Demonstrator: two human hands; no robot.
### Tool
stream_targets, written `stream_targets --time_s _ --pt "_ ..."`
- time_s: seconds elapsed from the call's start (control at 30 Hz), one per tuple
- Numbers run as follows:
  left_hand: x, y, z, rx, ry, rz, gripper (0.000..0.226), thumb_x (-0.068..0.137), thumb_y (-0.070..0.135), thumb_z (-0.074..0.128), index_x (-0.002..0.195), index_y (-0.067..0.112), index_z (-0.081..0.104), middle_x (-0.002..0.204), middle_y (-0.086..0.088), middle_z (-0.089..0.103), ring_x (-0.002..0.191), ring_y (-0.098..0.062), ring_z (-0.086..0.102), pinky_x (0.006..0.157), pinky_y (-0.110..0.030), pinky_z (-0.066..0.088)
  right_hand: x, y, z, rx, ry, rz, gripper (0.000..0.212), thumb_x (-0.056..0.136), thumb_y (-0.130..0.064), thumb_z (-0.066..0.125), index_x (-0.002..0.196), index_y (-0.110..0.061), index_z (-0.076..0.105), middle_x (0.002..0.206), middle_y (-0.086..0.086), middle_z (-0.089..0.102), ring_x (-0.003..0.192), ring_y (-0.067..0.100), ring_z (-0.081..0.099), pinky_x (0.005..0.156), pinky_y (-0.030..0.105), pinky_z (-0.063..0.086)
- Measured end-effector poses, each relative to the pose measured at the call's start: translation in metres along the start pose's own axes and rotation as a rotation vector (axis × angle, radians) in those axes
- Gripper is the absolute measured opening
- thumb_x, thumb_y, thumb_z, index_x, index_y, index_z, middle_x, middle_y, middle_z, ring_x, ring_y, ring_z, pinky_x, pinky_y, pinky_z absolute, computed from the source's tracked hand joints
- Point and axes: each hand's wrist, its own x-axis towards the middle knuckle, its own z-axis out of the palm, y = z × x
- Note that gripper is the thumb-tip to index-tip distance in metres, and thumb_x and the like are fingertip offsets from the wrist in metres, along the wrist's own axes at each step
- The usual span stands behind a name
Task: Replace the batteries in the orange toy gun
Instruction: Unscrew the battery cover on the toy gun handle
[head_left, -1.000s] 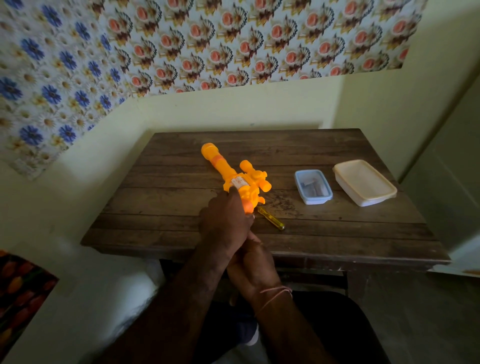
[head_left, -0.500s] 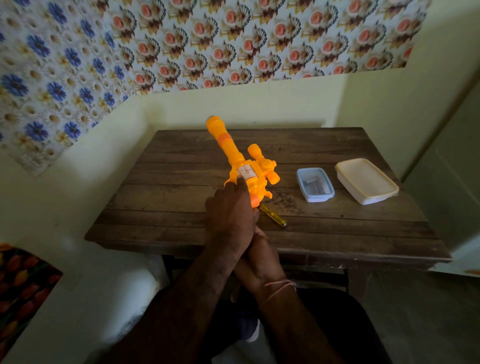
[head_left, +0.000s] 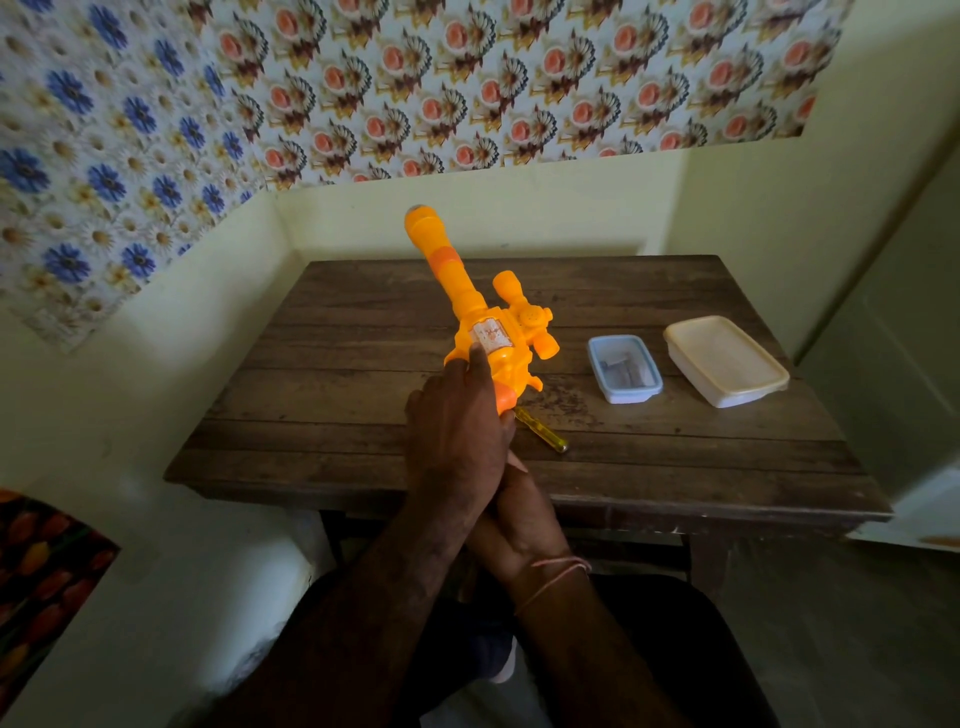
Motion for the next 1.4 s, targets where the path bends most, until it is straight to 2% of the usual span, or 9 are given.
stream_targets --time_s 0.17,0.23,0.33,0.43,0.53,0.8,1.03,1.2,1.4 --pt "-0.001 0.001 -0.001 0.006 -0.010 -0.014 0.079 0.091 0.048 0.060 0.153 0.016 0.023 0.144 -0.010 0.044 0.125 -0.028 0.048 0.099 -0.041 0.039 -0.004 0.001 0.001 0.020 -0.018 -0.008 0.036 0.100 -0.024 0.039 0.126 -0.008 0.059 0.125 0.020 0.060 0.112 0.033 0.057 0.097 0.046 0.044" --pt "-0.001 0.001 -0.001 0.008 -0.009 -0.007 0.079 0.091 0.048 0.060 0.153 0.016 0.023 0.143 -0.010 0.045 0.124 -0.028 0.049 0.098 -0.041 0.040 -0.003 0.001 0.002 0.009 -0.029 -0.010 0.038 0.099 -0.027 0.041 0.129 -0.009 0.057 0.129 0.020 0.057 0.117 0.034 0.055 0.100 0.047 0.043" --pt "0.001 0.000 -0.003 -0.017 0.001 -0.014 0.078 0.090 0.046 0.062 0.152 0.014 0.027 0.140 -0.010 0.049 0.122 -0.028 0.051 0.096 -0.042 0.041 -0.002 0.003 0.002 -0.003 -0.022 -0.035 0.045 0.097 -0.027 0.046 0.136 -0.005 0.049 0.138 0.023 0.049 0.129 0.036 0.045 0.109 0.048 0.035" --pt "0.005 -0.003 -0.006 -0.031 -0.008 -0.040 0.077 0.090 0.045 0.061 0.152 0.013 0.028 0.139 -0.011 0.049 0.121 -0.030 0.051 0.095 -0.043 0.041 0.000 0.006 0.000 -0.042 -0.061 -0.087 0.056 0.083 -0.022 0.067 0.132 0.001 0.051 0.140 0.029 0.044 0.133 0.042 0.038 0.115 0.054 0.023" --pt "0.008 -0.004 -0.009 -0.037 -0.002 -0.049 0.077 0.089 0.046 0.062 0.151 0.013 0.029 0.138 -0.012 0.050 0.120 -0.031 0.052 0.095 -0.044 0.041 0.003 0.009 -0.002 -0.069 -0.047 -0.084 0.042 0.087 -0.014 0.057 0.125 0.003 0.055 0.135 0.031 0.047 0.124 0.042 0.044 0.112 0.054 0.024" --pt "0.005 -0.006 -0.008 -0.046 0.000 -0.047 0.078 0.089 0.045 0.063 0.151 0.012 0.029 0.140 -0.012 0.049 0.122 -0.031 0.051 0.097 -0.043 0.040 0.001 0.010 0.003 -0.032 0.009 -0.089 0.044 0.088 -0.014 0.052 0.126 0.008 0.051 0.127 0.029 0.051 0.118 0.039 0.047 0.112 0.051 0.026" --pt "0.004 -0.003 -0.009 -0.050 0.009 -0.038 0.077 0.090 0.045 0.062 0.151 0.012 0.029 0.141 -0.012 0.048 0.122 -0.030 0.051 0.097 -0.042 0.040 0.003 0.010 0.000 -0.049 0.029 -0.098 0.045 0.091 -0.013 0.051 0.130 0.010 0.047 0.136 0.033 0.043 0.120 0.041 0.044 0.113 0.052 0.023" --pt "0.006 -0.003 -0.011 -0.048 0.023 -0.040 0.077 0.090 0.045 0.062 0.151 0.012 0.029 0.142 -0.012 0.047 0.123 -0.030 0.050 0.098 -0.042 0.040 0.005 0.011 -0.002 -0.054 -0.004 -0.071 0.049 0.090 -0.020 0.055 0.134 0.003 0.048 0.143 0.029 0.040 0.136 0.042 0.033 0.116 0.054 0.018" --pt "0.004 -0.003 -0.009 -0.042 0.021 -0.036 0.077 0.089 0.045 0.064 0.150 0.012 0.032 0.138 -0.012 0.050 0.119 -0.031 0.053 0.095 -0.043 0.041 0.004 0.011 -0.005 -0.060 -0.053 -0.048 0.056 0.085 -0.017 0.059 0.135 0.006 0.045 0.144 0.031 0.037 0.134 0.042 0.034 0.117 0.054 0.017"
